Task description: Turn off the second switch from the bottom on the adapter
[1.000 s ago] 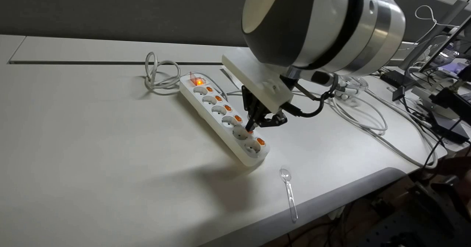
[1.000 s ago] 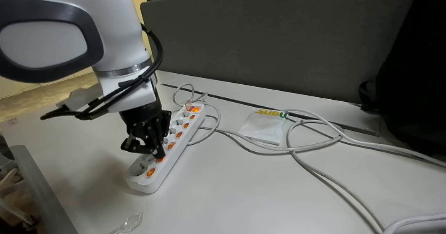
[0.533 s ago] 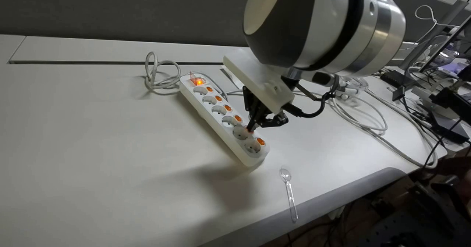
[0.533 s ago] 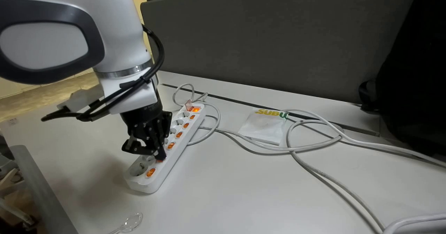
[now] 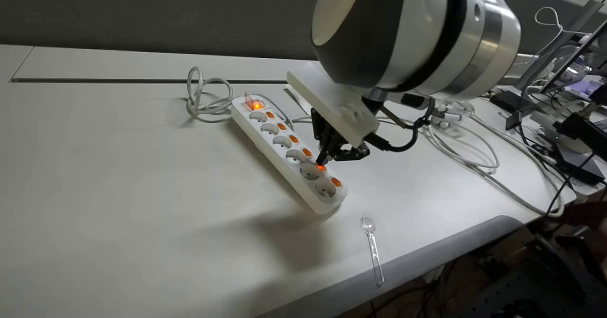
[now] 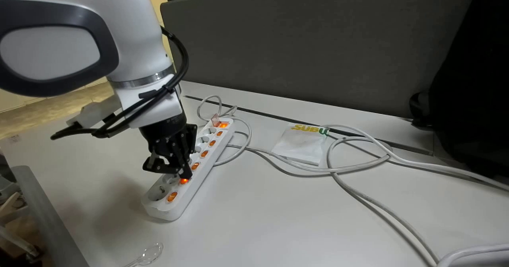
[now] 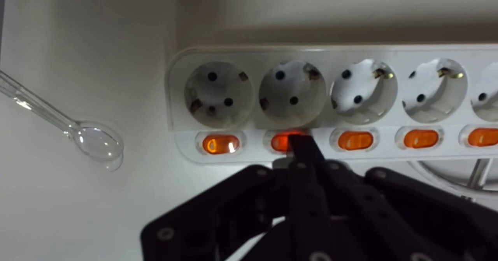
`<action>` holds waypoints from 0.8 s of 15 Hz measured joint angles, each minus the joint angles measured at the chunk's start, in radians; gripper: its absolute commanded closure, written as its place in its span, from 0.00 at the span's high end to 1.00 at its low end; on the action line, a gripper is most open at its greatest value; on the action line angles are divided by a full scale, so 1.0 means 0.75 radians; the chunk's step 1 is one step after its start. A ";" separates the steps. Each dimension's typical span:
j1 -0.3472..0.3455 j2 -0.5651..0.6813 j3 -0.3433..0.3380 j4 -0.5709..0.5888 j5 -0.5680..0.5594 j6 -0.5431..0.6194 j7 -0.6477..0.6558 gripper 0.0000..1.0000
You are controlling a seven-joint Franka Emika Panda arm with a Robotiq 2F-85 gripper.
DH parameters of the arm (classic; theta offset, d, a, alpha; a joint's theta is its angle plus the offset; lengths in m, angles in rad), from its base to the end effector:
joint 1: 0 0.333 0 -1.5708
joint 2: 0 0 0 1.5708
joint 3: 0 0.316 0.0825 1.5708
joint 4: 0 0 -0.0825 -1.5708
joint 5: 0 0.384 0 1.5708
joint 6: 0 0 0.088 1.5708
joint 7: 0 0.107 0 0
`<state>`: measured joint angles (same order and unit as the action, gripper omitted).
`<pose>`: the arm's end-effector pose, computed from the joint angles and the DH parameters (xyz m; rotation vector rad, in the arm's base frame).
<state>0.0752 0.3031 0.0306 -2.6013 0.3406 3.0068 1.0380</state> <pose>0.4379 0.0230 0.1575 -2.4373 1.7946 -0.0681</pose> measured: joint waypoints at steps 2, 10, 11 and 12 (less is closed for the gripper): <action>-0.002 0.000 0.012 0.001 0.019 0.003 -0.016 0.00; -0.017 0.001 0.041 0.002 0.097 0.003 -0.075 0.00; -0.019 0.001 0.041 0.002 0.101 0.003 -0.078 0.00; -0.020 0.002 0.041 0.002 0.104 0.003 -0.079 0.00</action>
<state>0.0601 0.3050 0.0611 -2.6001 0.4186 3.0090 0.9786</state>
